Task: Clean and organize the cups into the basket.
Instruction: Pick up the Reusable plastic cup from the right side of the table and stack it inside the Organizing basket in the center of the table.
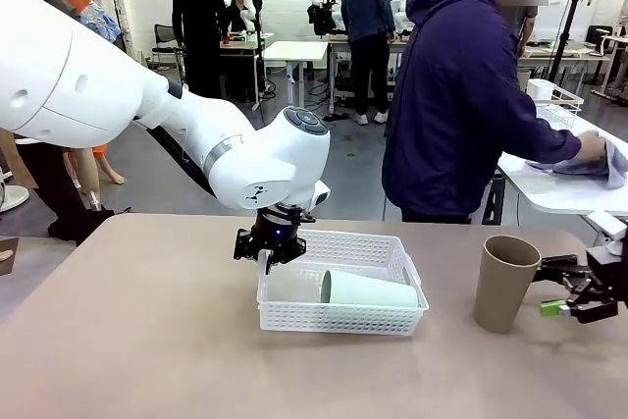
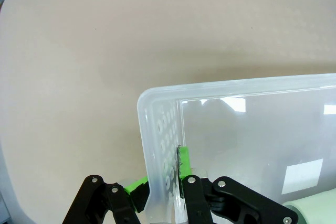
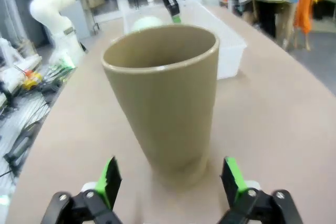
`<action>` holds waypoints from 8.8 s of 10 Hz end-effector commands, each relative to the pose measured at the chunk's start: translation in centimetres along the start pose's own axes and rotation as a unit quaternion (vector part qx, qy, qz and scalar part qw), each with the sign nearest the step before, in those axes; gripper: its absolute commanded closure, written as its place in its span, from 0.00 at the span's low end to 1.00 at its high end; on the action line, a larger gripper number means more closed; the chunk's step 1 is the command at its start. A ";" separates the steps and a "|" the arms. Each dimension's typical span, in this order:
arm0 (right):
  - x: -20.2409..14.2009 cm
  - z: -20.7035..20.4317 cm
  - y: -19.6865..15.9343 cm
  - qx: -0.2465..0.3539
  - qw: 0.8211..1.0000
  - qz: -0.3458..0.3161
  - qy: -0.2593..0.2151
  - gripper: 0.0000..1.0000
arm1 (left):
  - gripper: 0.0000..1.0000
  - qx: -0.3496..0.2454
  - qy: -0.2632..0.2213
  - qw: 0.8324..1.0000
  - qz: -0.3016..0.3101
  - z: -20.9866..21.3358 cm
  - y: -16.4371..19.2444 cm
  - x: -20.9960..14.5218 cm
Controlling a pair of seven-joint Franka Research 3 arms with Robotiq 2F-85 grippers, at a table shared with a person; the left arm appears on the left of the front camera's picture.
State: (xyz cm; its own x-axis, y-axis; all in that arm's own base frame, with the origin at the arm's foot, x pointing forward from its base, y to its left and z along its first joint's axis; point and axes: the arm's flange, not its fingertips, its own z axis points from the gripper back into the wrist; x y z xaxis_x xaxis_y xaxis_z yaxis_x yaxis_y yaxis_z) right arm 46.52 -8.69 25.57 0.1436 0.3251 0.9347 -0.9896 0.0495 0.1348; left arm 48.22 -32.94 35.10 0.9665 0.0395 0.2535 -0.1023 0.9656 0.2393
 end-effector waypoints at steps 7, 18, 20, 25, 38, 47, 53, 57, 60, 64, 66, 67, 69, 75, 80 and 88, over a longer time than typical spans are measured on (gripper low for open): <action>1.0 -5.4 -3.5 0.105 0.994 0.018 -0.001 0.00 | 1.00 0.001 0.001 1.000 0.001 -0.1 0.0 -0.1; 10.7 -3.7 3.0 0.079 0.995 -0.006 -0.061 0.84 | 1.00 0.001 0.001 1.000 0.001 -0.1 0.0 -0.1; 17.3 -0.3 6.8 0.052 0.997 0.005 -0.060 0.84 | 1.00 0.001 0.001 1.000 0.001 -0.1 0.0 -0.1; 20.7 1.9 8.1 0.049 0.998 0.006 -0.050 0.84 | 1.00 0.001 0.001 1.000 0.001 -0.1 0.0 -0.1; 29.6 -23.2 -3.4 0.044 0.914 -0.032 0.401 0.18 | 1.00 0.001 0.001 1.000 0.001 -0.1 0.0 -0.1; 26.0 -27.5 -6.8 0.121 0.930 -0.003 0.347 0.18 | 1.00 0.001 0.001 1.000 0.001 -0.1 0.0 -0.1; 23.5 -29.0 -8.8 0.124 0.927 0.012 0.354 0.18 | 1.00 0.001 0.001 1.000 0.001 -0.1 0.0 -0.1; 23.0 -29.1 -9.3 0.103 0.933 0.038 0.344 0.00 | 1.00 0.001 0.001 1.000 0.001 -0.1 0.0 -0.1; 22.8 -29.1 -9.5 0.099 0.934 0.043 0.340 0.00 | 1.00 0.001 0.001 1.000 0.001 -0.1 0.0 -0.1; 23.1 -28.6 -9.3 0.098 0.939 0.041 0.328 0.00 | 1.00 0.001 0.001 1.000 0.001 -0.1 0.0 -0.1; 24.5 -23.9 -7.1 0.103 0.955 0.033 0.276 0.00 | 1.00 0.001 0.001 1.000 0.001 -0.1 0.0 -0.1; 24.8 -20.1 -5.7 0.102 0.971 0.022 0.214 0.00 | 1.00 0.001 0.001 1.000 0.001 -0.1 0.0 -0.1; 22.7 -10.5 -2.2 0.064 0.989 0.027 0.128 0.00 | 1.00 0.001 0.001 1.000 0.001 -0.1 0.0 -0.1; 10.8 9.3 3.3 -0.058 0.996 0.039 -0.060 0.00 | 1.00 0.001 0.001 1.000 0.001 -0.1 0.0 -0.1; 8.3 10.7 3.8 -0.062 0.996 0.014 -0.067 0.00 | 1.00 0.001 0.001 1.000 0.001 -0.1 0.0 -0.1; 8.3 10.7 3.8 -0.062 0.996 0.014 -0.067 0.00 | 1.00 0.001 0.001 1.000 0.001 -0.1 0.0 -0.1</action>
State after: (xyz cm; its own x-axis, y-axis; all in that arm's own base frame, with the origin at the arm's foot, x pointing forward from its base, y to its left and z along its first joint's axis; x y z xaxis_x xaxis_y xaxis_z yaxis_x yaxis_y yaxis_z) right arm 44.46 -16.08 37.47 0.1015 0.1817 0.9781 -0.9845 0.1599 0.0725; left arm 48.22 -33.00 35.05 0.9668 0.0395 0.2525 -0.1018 0.9657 0.2388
